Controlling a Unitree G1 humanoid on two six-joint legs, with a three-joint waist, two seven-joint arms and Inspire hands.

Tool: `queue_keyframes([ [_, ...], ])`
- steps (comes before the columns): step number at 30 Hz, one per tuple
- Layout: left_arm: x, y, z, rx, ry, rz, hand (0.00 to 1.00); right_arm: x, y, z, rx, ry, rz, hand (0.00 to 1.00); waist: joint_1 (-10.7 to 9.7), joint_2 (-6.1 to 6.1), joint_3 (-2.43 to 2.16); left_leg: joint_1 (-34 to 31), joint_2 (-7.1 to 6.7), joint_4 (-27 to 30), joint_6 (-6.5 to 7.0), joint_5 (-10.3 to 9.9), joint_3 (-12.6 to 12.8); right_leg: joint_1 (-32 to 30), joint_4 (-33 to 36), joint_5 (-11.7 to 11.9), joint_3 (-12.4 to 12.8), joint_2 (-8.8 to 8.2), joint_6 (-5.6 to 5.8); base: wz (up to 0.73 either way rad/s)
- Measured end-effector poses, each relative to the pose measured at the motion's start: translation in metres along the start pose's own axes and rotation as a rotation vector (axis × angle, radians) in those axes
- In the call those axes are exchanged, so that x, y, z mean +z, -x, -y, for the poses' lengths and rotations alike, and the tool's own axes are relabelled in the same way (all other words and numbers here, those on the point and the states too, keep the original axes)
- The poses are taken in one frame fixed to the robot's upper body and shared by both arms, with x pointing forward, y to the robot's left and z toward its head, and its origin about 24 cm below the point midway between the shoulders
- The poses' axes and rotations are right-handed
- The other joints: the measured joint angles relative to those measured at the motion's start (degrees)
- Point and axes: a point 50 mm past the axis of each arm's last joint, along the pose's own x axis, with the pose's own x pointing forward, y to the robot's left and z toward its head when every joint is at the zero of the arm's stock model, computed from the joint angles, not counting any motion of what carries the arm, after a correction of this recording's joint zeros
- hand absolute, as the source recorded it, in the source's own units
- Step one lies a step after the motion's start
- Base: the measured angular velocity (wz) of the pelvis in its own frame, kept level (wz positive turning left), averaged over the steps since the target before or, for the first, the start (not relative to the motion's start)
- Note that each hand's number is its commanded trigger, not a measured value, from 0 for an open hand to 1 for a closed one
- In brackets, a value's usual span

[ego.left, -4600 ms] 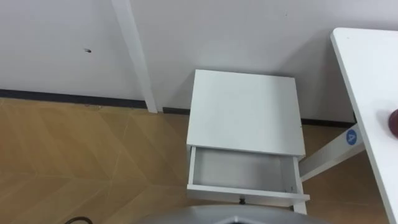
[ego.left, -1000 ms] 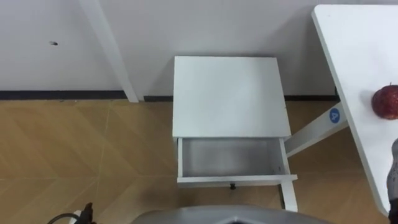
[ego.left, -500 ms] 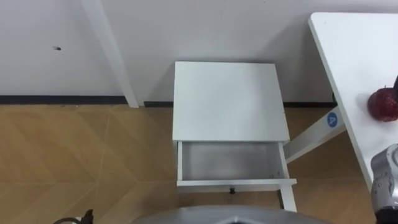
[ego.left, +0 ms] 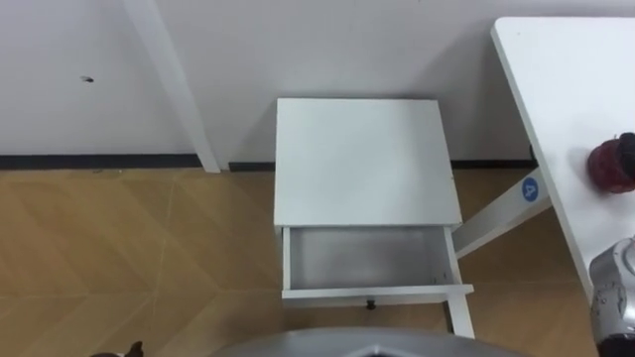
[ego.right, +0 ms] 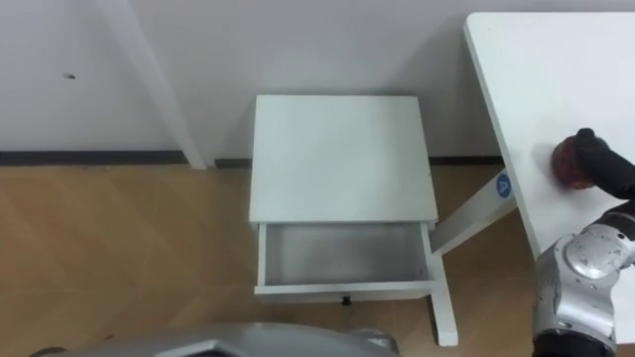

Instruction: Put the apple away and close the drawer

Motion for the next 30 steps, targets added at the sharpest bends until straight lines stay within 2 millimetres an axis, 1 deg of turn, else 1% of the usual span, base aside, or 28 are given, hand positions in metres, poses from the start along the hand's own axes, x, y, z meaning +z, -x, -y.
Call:
queue_keyframes([
  [8,0.000,0.000,0.001,-0.002,-0.002,0.000,0.00,-0.010,0.001,0.002,0.020,0.033,-0.036,0.00,0.0,0.12,0.08,0.0,0.00,-0.4,0.00,0.0,0.0,-0.1,0.0,0.0,0.0,0.03,0.00,0.00],
  [12,0.000,0.000,0.000,-0.002,-0.002,-0.002,0.00,-0.020,0.001,0.005,0.029,0.066,-0.073,0.00,0.1,0.11,0.12,0.4,0.00,-0.5,-0.02,0.0,0.1,0.0,0.0,0.0,0.2,0.04,0.00,0.00],
  [18,0.002,-0.001,-0.002,0.003,-0.003,0.006,0.00,-0.019,-0.001,0.003,0.079,0.076,-0.075,0.00,-0.1,-0.33,0.33,0.8,0.00,-0.6,-0.02,0.0,0.2,0.3,0.0,0.0,1.1,0.13,0.00,-0.01],
  [21,0.003,-0.001,-0.003,0.004,-0.004,0.007,0.00,-0.018,-0.002,0.003,0.099,0.077,-0.073,0.00,0.0,-0.55,0.37,0.8,0.00,-0.6,-0.02,0.0,0.2,0.3,0.0,0.0,1.2,0.13,0.00,0.00],
  [28,0.001,-0.001,-0.002,-0.002,-0.004,0.002,0.00,-0.014,-0.006,0.003,0.134,0.091,-0.059,0.00,0.1,-0.56,0.43,0.7,0.01,-0.7,-0.02,0.0,0.2,0.2,0.0,0.0,1.1,0.17,0.00,0.00],
  [30,0.000,-0.001,-0.002,-0.013,-0.005,-0.008,0.00,-0.014,-0.006,0.002,0.151,0.120,-0.054,0.00,0.1,-0.72,0.50,0.6,0.02,-0.8,-0.03,0.0,0.2,0.0,0.0,0.0,1.1,0.19,0.00,0.00],
])
